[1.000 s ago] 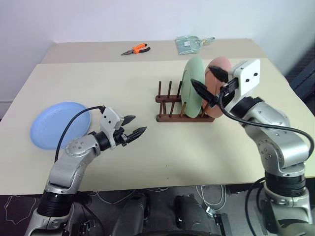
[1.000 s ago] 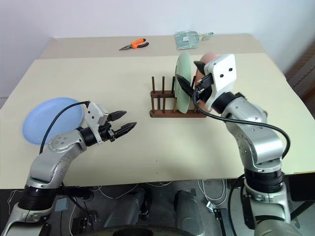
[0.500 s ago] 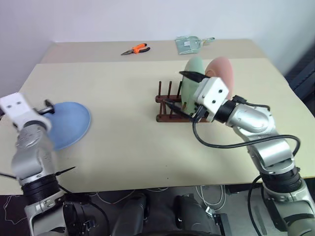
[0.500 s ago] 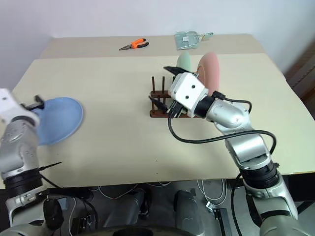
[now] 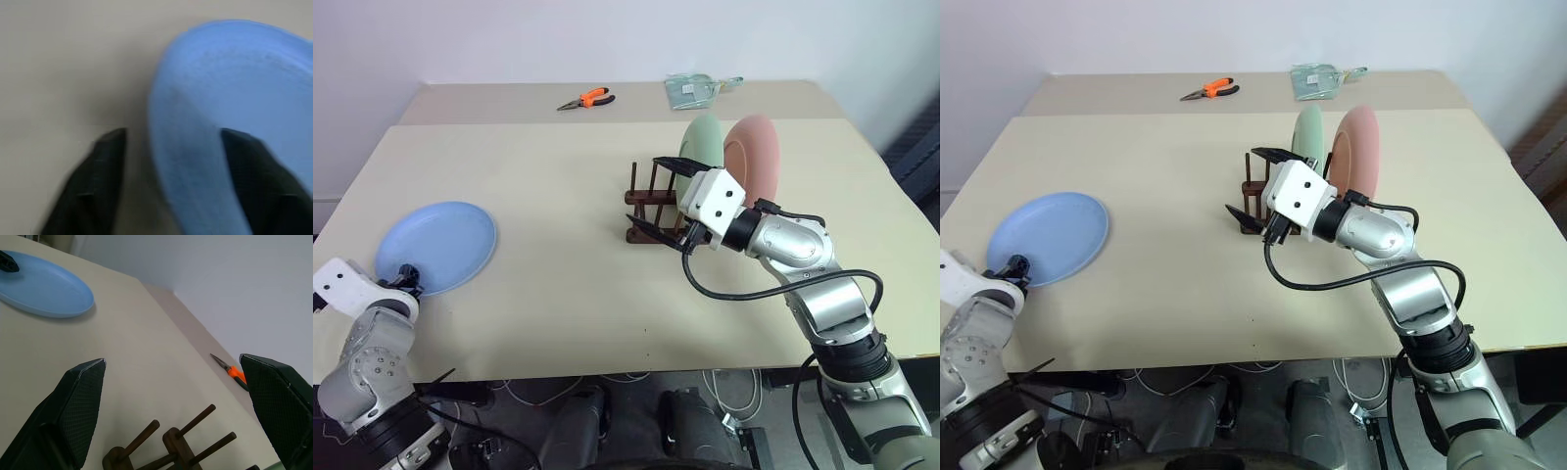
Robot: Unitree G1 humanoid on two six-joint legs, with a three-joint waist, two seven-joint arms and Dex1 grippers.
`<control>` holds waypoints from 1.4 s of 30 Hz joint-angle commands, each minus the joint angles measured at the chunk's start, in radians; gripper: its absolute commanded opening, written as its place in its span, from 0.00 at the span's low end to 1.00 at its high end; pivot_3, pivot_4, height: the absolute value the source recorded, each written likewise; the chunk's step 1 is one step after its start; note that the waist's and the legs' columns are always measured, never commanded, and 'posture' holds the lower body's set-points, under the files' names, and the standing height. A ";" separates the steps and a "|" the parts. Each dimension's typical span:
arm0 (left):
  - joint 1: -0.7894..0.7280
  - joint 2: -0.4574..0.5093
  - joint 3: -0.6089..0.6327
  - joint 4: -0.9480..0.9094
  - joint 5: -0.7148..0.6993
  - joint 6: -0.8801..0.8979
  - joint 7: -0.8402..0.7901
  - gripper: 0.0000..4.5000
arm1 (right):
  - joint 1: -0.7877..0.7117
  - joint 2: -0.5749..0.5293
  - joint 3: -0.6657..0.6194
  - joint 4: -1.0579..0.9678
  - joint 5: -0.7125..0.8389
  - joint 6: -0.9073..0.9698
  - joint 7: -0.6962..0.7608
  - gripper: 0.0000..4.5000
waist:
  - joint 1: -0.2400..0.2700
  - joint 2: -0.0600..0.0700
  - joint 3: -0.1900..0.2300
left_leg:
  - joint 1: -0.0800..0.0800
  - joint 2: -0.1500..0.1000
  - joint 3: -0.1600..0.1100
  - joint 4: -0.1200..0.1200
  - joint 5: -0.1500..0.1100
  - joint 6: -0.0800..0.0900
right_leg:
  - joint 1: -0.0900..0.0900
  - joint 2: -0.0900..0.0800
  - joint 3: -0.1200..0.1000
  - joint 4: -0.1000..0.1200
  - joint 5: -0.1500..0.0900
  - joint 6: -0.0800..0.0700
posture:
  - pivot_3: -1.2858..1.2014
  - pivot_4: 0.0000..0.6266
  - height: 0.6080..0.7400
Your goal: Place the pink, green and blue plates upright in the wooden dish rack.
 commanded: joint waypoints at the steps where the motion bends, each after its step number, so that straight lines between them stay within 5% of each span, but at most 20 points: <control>1: -0.049 0.019 0.016 0.017 -0.059 -0.021 -0.017 0.23 | 0.004 0.001 -0.015 -0.019 0.000 -0.006 0.017 1.00 | -0.001 0.000 0.000 | 0.000 0.000 0.000 0.000 0.000 0.000 | 0.000 0.000 0.000 0.000 0.000 0.000 | 0.52 0.24 0.84; 3: -0.063 0.049 -0.041 0.000 -0.069 -0.045 -0.090 0.01 | 0.007 -0.002 -0.014 -0.025 -0.002 0.002 0.024 1.00 | -0.001 -0.001 0.000 | 0.000 0.000 0.000 0.000 0.000 0.000 | 0.000 0.000 0.000 0.000 0.000 0.000 | 0.52 0.24 0.84; 10: -0.318 0.157 -0.344 -0.164 -0.098 -0.025 -0.244 0.01 | -0.015 -0.001 0.073 -0.039 -0.150 -0.091 0.016 1.00 | -0.001 -0.003 0.001 | 0.000 -0.001 -0.001 0.001 0.000 0.000 | 0.000 0.000 -0.002 -0.001 0.000 0.000 | 0.52 0.24 0.84; 19: -0.490 0.137 -0.496 -0.234 -0.168 0.039 -0.250 0.01 | -0.155 0.036 0.147 0.134 -0.432 -0.246 -0.087 1.00 | -0.027 -0.002 0.000 | 0.001 0.000 0.001 -0.003 0.006 -0.008 | -0.001 0.001 -0.002 0.002 0.000 0.000 | 0.52 0.24 0.84; 22: -0.477 0.127 -0.510 -0.248 -0.176 0.051 -0.239 0.00 | -0.167 0.051 0.149 0.168 -0.456 -0.262 -0.088 0.80 | -0.024 -0.003 0.001 | 0.001 0.000 0.001 -0.003 0.006 -0.007 | -0.001 0.001 -0.002 0.002 0.000 0.000 | 0.52 0.24 0.84; 27: -0.464 0.111 -0.498 -0.251 -0.198 0.046 -0.231 0.00 | -0.156 0.066 0.158 0.177 -0.488 -0.290 -0.085 0.26 | -0.022 -0.003 0.001 | 0.001 0.000 0.001 -0.002 0.007 -0.007 | 0.000 0.001 -0.002 0.002 0.000 0.000 | 0.52 0.24 0.84; 29: -0.482 0.084 -0.459 -0.238 -0.206 0.011 -0.198 0.23 | -0.156 0.073 0.159 0.179 -0.504 -0.300 -0.093 0.04 | -0.023 -0.003 0.001 | 0.001 0.000 0.001 -0.002 0.007 -0.007 | 0.000 0.001 -0.002 0.002 0.000 0.000 | 0.52 0.24 0.84; 33: -0.563 0.049 -0.310 -0.141 -0.188 -0.142 -0.081 0.66 | -0.145 0.091 0.152 0.180 -0.514 -0.319 -0.109 0.00 | -0.021 -0.003 0.001 | 0.001 0.000 0.000 -0.002 0.007 -0.007 | 0.000 0.001 -0.003 0.002 0.000 0.000 | 0.52 0.24 0.84; 36: -0.561 0.142 -0.277 -0.041 -0.064 -0.257 -0.078 0.66 | -0.129 0.115 0.130 0.173 -0.487 -0.336 -0.131 0.00 | -0.029 -0.003 0.001 | 0.001 0.000 0.000 -0.003 0.007 -0.007 | 0.000 0.002 -0.003 0.002 0.000 0.000 | 0.52 0.24 0.84; 42: -0.271 0.336 -0.502 0.027 0.196 -0.444 -0.339 0.66 | -0.077 0.298 -0.032 0.034 -0.132 -0.159 -0.129 0.00 | -0.020 -0.003 0.001 | 0.002 0.000 0.001 -0.006 0.008 -0.008 | 0.000 0.002 -0.003 0.002 0.000 0.000 | 0.52 0.24 0.84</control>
